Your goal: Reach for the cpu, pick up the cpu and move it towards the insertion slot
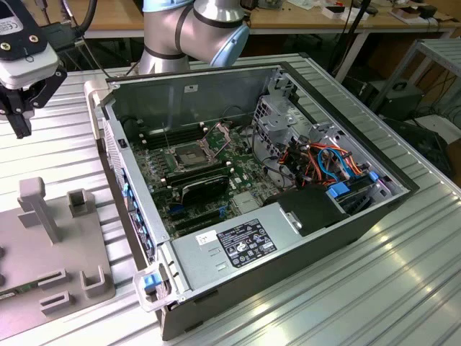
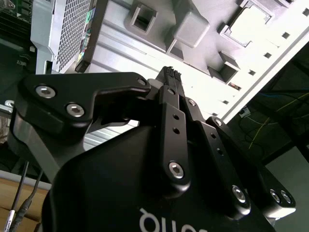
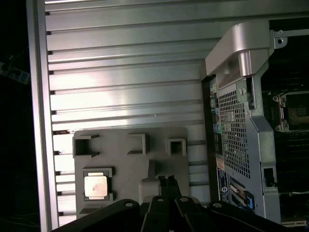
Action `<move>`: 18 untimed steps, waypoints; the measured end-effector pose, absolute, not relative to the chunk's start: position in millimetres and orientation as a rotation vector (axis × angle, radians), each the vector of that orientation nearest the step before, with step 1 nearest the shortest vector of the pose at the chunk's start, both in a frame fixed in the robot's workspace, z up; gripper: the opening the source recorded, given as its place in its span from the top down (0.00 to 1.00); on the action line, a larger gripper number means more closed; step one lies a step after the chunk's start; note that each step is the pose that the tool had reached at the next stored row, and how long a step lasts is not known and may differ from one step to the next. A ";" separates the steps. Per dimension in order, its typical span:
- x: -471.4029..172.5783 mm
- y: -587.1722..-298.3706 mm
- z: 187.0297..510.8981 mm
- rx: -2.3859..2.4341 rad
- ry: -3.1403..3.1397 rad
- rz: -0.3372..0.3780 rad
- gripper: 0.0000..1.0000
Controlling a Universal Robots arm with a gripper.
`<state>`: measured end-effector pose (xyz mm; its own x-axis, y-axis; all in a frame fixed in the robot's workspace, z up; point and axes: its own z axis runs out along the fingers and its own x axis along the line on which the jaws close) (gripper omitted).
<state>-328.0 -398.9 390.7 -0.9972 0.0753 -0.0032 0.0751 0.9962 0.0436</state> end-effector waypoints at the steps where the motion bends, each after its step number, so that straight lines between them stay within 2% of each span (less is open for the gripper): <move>1: -329.7 -398.8 390.6 0.118 3.134 0.068 0.89; 18: -367.4 -399.9 389.9 0.118 3.136 0.068 0.89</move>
<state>-367.4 -399.9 389.9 -0.9972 0.0749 -0.0006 0.0748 0.9963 0.0433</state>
